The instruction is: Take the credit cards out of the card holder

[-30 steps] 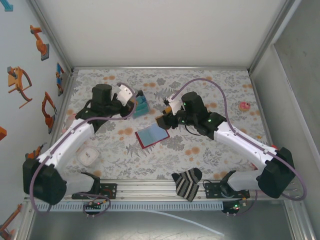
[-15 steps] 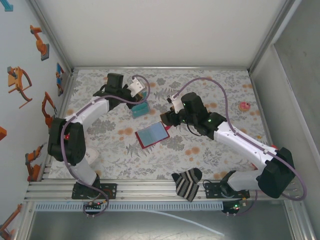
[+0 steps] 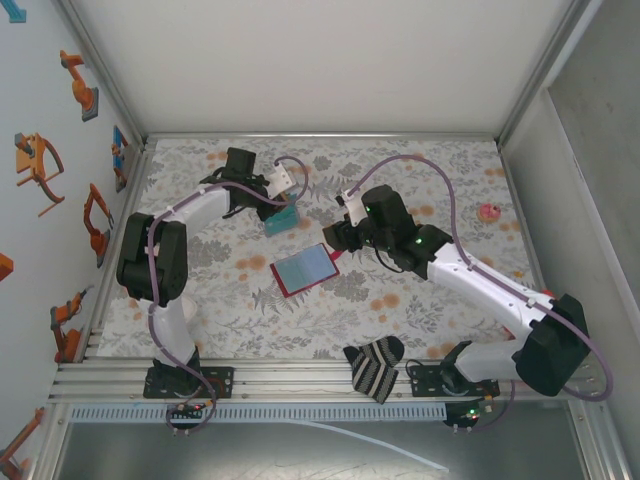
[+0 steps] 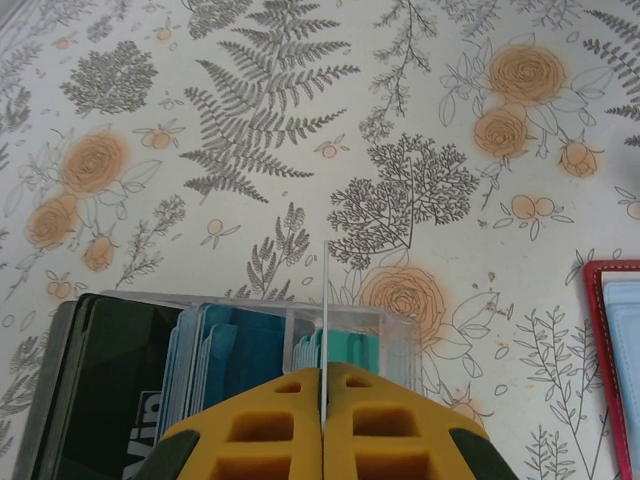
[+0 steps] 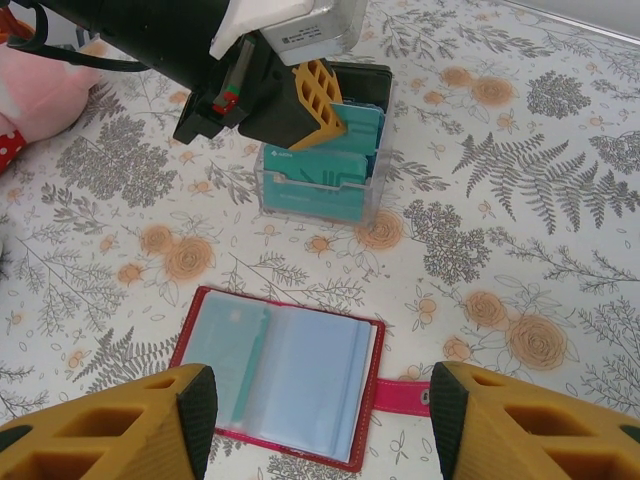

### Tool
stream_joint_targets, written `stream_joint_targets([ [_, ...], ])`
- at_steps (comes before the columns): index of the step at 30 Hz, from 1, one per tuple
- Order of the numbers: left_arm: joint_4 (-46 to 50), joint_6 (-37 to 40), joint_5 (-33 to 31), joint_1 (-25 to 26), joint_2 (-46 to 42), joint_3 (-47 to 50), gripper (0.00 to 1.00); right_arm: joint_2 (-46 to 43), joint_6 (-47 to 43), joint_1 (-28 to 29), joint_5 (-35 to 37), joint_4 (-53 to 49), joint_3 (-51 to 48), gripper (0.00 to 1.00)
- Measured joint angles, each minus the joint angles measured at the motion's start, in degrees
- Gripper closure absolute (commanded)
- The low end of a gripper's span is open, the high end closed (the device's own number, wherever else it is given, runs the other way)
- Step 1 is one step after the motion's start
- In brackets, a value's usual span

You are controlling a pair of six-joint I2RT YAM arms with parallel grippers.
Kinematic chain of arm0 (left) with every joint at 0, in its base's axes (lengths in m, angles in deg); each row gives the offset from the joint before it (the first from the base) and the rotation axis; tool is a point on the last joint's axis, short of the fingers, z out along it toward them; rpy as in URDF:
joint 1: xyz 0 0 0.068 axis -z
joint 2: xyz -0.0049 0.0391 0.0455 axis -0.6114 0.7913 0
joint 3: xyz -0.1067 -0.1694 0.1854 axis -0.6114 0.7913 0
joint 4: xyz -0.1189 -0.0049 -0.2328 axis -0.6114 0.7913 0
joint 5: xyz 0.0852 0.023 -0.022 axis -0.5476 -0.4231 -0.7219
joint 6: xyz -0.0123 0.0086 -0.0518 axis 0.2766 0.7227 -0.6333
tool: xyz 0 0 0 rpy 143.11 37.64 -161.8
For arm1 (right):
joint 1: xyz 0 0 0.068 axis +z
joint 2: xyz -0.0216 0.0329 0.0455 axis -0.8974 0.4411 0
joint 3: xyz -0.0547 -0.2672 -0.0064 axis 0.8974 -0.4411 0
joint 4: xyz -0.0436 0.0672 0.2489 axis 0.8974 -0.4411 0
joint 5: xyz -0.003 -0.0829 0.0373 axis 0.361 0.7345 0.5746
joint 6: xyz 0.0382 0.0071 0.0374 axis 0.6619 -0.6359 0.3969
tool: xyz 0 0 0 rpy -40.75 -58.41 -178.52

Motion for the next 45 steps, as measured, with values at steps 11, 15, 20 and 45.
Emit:
stream_joint_targets([
  [11,2.5,1.0,1.9,-0.8,1.1,-0.1,1.00,1.0,0.2,0.0,0.0,0.0,0.0,0.42],
  [15,2.8,1.2,2.1,-0.8,1.4,-0.1,1.00,1.0,0.2,0.0,0.0,0.0,0.0,0.42],
  [20,3.0,1.2,2.1,-0.8,2.1,-0.4,1.00,1.0,0.2,0.0,0.0,0.0,0.0,0.42],
  [45,6.2,1.4,1.8,-1.1,4.7,-4.2,0.75,1.1,0.2,0.0,-0.9,0.0,0.0,0.42],
])
